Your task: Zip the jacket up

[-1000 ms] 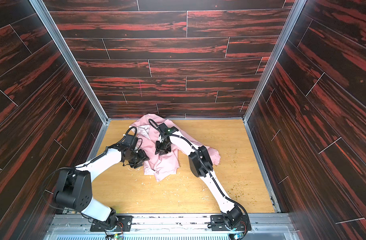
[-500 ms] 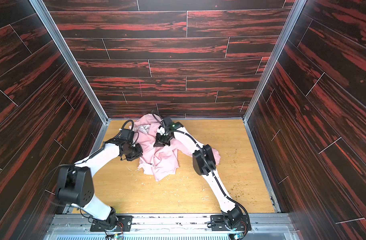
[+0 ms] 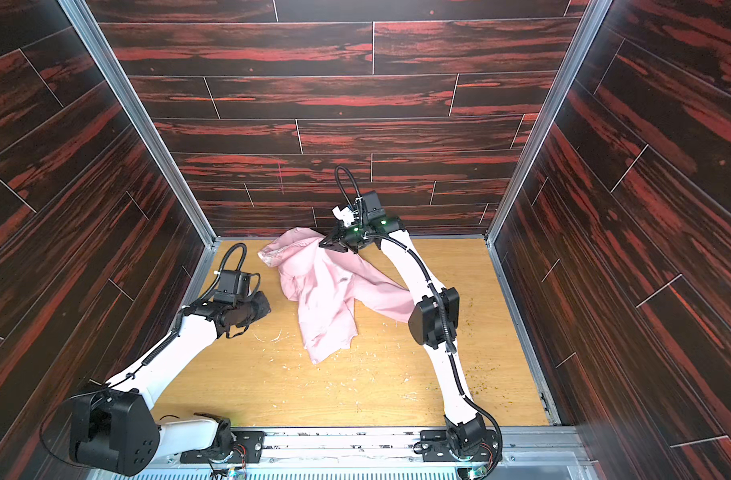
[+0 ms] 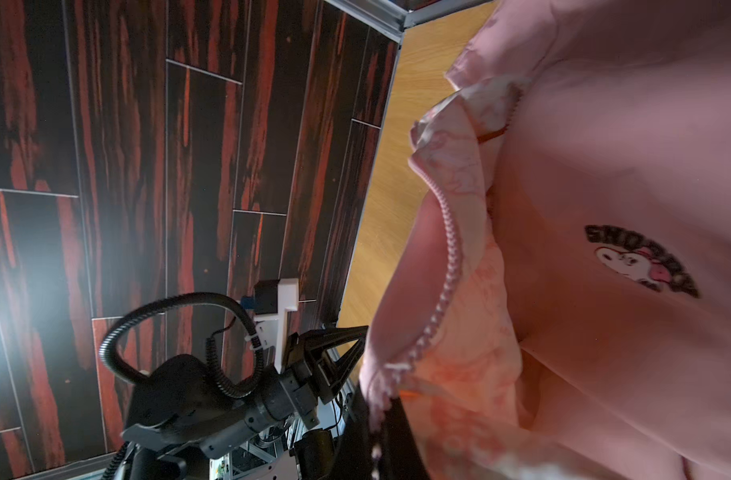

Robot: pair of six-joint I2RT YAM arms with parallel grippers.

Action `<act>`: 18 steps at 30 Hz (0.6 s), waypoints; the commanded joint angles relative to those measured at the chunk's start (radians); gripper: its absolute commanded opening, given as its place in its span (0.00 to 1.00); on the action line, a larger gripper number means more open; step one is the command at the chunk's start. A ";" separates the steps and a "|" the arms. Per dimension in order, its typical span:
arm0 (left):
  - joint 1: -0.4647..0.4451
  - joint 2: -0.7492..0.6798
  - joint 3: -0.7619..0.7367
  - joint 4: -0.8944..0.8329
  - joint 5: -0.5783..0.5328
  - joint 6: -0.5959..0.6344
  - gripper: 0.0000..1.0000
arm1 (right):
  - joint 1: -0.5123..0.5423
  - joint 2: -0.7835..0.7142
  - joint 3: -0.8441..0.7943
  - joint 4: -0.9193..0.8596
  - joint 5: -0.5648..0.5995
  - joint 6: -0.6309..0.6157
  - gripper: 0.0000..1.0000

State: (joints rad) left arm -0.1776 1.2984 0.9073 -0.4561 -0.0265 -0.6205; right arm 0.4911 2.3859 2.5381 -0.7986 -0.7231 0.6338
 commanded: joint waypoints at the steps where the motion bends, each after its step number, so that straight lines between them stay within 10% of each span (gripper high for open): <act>1: 0.004 -0.038 -0.018 -0.012 -0.080 -0.011 0.11 | 0.017 -0.036 -0.030 -0.043 -0.051 -0.043 0.00; 9: -0.032 -0.019 -0.058 0.105 0.099 -0.088 0.67 | 0.021 -0.047 -0.085 -0.085 -0.038 -0.078 0.00; 18: -0.160 0.125 -0.006 0.171 0.139 -0.086 0.74 | -0.029 0.053 0.011 -0.295 0.195 -0.078 0.00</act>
State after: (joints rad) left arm -0.3058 1.3724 0.8608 -0.3157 0.0952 -0.7048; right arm 0.4946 2.3886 2.4722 -0.9516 -0.6624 0.5678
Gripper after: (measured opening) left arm 0.739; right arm 0.061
